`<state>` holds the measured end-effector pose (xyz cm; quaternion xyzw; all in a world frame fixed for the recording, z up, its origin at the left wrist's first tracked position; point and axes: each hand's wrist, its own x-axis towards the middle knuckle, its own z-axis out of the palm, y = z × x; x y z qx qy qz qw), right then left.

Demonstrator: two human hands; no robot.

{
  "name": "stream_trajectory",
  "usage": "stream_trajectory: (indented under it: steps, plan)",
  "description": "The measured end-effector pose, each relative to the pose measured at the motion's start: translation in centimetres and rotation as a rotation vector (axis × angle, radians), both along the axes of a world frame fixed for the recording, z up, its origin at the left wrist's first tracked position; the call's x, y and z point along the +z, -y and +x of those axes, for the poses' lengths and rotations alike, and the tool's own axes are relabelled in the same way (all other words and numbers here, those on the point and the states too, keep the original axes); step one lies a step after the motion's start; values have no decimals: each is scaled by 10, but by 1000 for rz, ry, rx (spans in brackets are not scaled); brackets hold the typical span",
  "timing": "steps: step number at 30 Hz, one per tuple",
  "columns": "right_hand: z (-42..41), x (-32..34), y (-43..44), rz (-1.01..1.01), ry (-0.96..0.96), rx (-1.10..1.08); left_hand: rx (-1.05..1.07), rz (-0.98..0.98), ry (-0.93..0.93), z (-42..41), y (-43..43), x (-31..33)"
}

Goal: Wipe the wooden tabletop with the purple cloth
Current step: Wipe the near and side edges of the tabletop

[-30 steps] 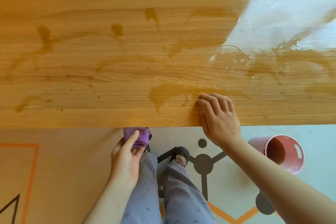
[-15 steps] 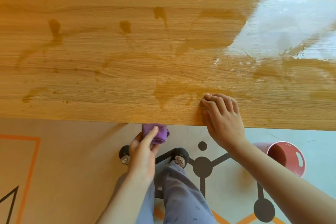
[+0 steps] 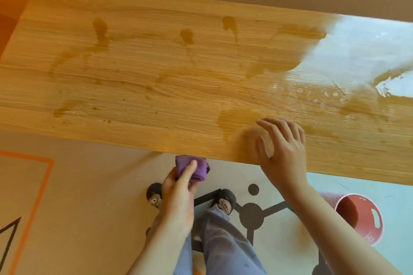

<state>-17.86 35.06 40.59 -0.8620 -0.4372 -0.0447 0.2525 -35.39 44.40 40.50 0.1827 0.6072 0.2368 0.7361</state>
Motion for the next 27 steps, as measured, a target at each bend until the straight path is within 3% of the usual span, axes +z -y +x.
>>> stream_trajectory:
  steps: [4, 8, 13, 16, 23, 27]
  plan:
    - [-36, 10, -78, 69, -18, 245, -59, -35, 16, 4, 5, -3]
    - [-62, 4, -138, 23, 11, 455, 22, -19, -3, -23, -27, -2]
    - [-70, -13, -156, -233, 28, 383, 257, 92, -111, -68, -95, 1]
    - [-75, -14, -156, -276, 62, 392, 303, 110, -130, -83, -111, -2]
    - [-70, -9, -160, -303, 83, 377, 55, 64, -70, -46, -65, -5]
    - [-74, -9, -159, -296, 100, 378, 37, 63, -76, -54, -69, -5]
